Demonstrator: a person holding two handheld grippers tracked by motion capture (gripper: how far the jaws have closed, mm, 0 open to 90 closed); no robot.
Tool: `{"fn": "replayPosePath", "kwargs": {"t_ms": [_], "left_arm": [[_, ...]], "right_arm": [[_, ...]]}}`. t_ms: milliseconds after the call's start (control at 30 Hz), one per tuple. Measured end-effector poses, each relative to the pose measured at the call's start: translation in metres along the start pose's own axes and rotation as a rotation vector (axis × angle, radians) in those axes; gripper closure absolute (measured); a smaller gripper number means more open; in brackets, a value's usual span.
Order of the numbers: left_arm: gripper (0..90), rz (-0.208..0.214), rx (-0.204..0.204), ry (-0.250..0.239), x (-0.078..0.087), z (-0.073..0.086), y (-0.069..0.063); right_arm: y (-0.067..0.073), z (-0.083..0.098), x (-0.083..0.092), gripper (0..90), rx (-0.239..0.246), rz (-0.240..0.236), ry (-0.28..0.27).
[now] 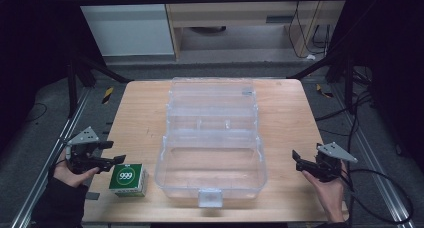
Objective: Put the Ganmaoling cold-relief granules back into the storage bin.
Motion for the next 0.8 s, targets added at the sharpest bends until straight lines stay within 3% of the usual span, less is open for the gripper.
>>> {"fn": "replayPosePath", "kwargs": {"t_ms": [133,167,300,467,800], "left_arm": [[22.2,0.018,-0.046,0.038,0.000,-0.001,-0.004],[21.7,0.035,-0.076,0.055,0.000,-0.001,-0.007],[20.3,0.065,-0.115,0.049,0.002,-0.004,-0.012],[18.6,0.093,-0.190,0.111,0.003,-0.003,-0.018],[15.4,0.131,-0.257,0.200,-0.001,0.005,-0.023]], "right_arm": [[0.001,0.001,0.000,9.3,0.011,-0.004,0.005],[0.001,0.001,0.000,9.2,0.014,-0.004,0.005],[0.001,0.003,-0.001,8.2,0.018,-0.010,0.010],[0.003,0.004,-0.003,7.2,0.035,-0.018,0.014],[0.004,0.006,-0.004,6.0,0.045,-0.025,0.024]]}}
Point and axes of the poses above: each handheld gripper's, and its own axes: x roughly backward along the jaws, z roughly out of its underside, y roughly to its left, the point moved 7 cm from there along -x, roughly forward along the jaws, and after that the axes turned 3 degrees about z, right-handed, at the moved point
